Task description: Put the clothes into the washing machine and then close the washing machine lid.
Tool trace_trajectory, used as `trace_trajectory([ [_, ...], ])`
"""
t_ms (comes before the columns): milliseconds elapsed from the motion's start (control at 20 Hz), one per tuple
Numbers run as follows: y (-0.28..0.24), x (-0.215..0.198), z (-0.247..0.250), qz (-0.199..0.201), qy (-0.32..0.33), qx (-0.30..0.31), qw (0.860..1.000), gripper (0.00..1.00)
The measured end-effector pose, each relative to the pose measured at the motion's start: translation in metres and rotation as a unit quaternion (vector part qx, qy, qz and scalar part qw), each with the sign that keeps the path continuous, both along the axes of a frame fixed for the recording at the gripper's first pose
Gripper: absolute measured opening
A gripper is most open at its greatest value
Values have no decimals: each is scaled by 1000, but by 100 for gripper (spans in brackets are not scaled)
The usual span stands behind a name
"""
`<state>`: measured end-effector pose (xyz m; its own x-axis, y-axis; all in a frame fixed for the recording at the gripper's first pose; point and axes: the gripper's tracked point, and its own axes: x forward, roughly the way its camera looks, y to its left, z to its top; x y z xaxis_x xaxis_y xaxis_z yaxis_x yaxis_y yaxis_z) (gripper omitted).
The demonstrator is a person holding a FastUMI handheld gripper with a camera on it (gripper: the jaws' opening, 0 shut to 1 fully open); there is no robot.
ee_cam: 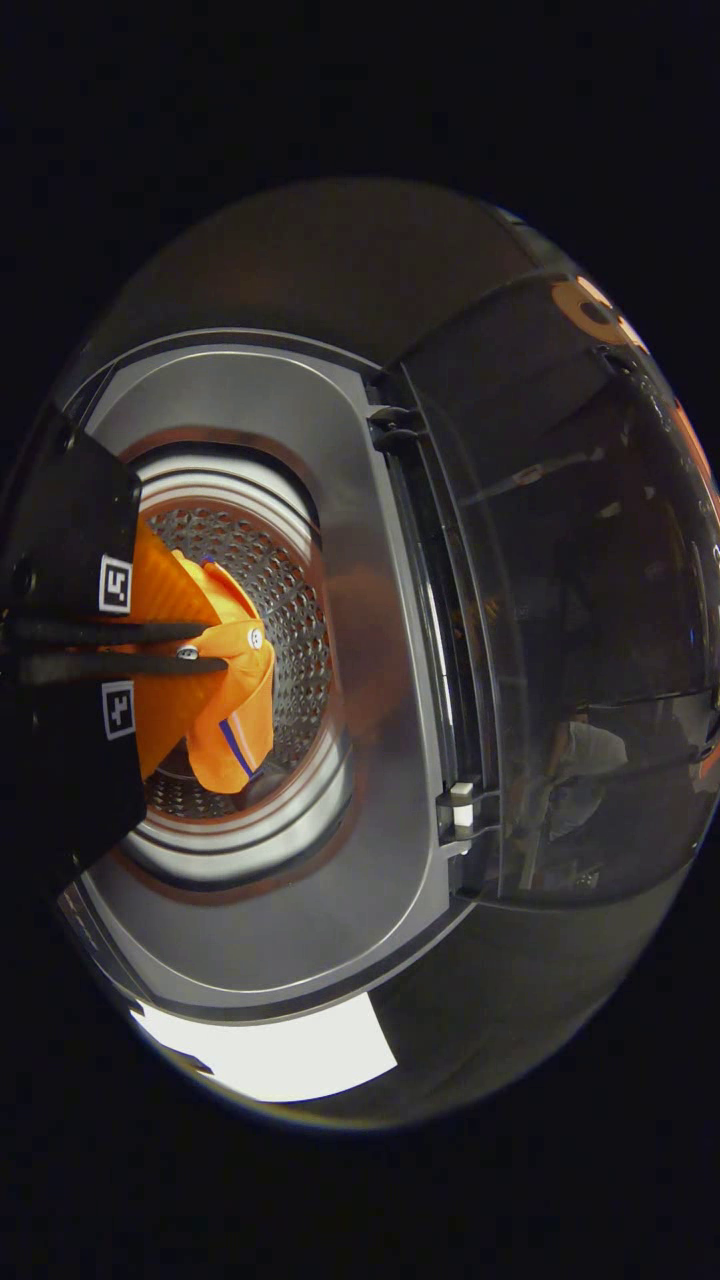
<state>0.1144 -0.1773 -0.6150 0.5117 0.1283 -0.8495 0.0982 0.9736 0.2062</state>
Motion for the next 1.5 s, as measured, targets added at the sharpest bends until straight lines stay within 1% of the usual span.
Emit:
trace_trajectory([
  [50,2,0,0,2,0,4,1000,14],
  [150,0,-1,3,-9,-5,3,1000,42],
  [350,-2,-4,7,0,-2,8,1000,98],
  [600,-7,-10,18,2,-9,6,1000,100],
  [650,-6,-11,25,0,-8,9,1000,99],
  [750,-3,-4,49,-4,-33,16,999,99],
  [1050,5,29,156,14,-117,8,993,99],
  [1250,8,57,237,21,-183,0,983,99],
  [1500,5,98,304,19,-230,0,973,99],
])
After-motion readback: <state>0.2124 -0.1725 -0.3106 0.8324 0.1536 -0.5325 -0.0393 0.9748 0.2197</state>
